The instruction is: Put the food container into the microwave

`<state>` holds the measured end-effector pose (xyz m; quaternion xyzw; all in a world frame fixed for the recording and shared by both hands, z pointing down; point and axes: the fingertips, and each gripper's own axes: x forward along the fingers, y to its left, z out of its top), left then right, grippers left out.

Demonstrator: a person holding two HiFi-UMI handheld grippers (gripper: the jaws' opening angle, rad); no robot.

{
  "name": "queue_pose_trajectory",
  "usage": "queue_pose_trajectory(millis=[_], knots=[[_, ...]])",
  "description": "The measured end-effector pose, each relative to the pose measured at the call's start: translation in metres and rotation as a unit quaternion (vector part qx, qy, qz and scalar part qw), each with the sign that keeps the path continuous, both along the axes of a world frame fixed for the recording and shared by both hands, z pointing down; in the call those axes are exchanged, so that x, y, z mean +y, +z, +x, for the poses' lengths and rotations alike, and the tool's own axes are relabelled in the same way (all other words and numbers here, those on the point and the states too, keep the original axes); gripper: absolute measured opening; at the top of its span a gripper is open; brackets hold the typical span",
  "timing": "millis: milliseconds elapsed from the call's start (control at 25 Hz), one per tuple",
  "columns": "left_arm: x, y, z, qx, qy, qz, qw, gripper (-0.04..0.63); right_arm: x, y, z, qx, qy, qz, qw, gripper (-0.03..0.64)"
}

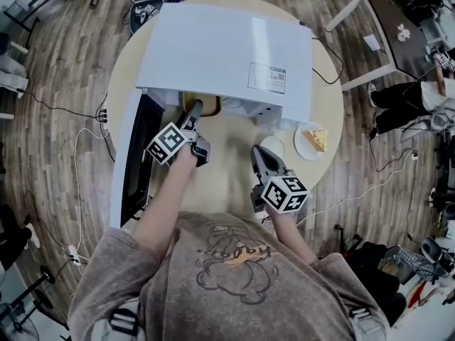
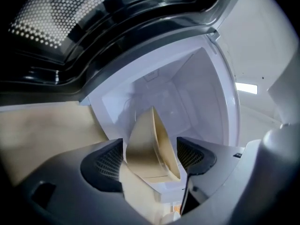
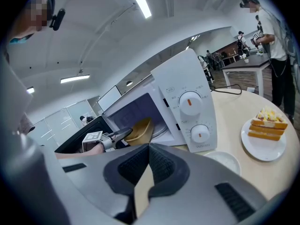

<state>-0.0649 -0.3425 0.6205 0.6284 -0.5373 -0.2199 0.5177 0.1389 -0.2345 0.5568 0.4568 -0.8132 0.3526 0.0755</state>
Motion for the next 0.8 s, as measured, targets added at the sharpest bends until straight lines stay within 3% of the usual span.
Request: queue_pose_trajectory(millis=[440, 800], knots=[[0.024, -0.02, -0.015, -0.022, -0.015, 0.02, 0.9994, 0.356, 0.002, -0.006, -0.002, -0.006, 0.003, 0.01, 1.0, 0.0], [0.047, -0.035, 0.001, -0.039, 0.022, 0.042, 0.9981, 0.354, 0.005, -0.013, -0.009, -0.014, -0.001, 0.022, 1.0, 0.0]])
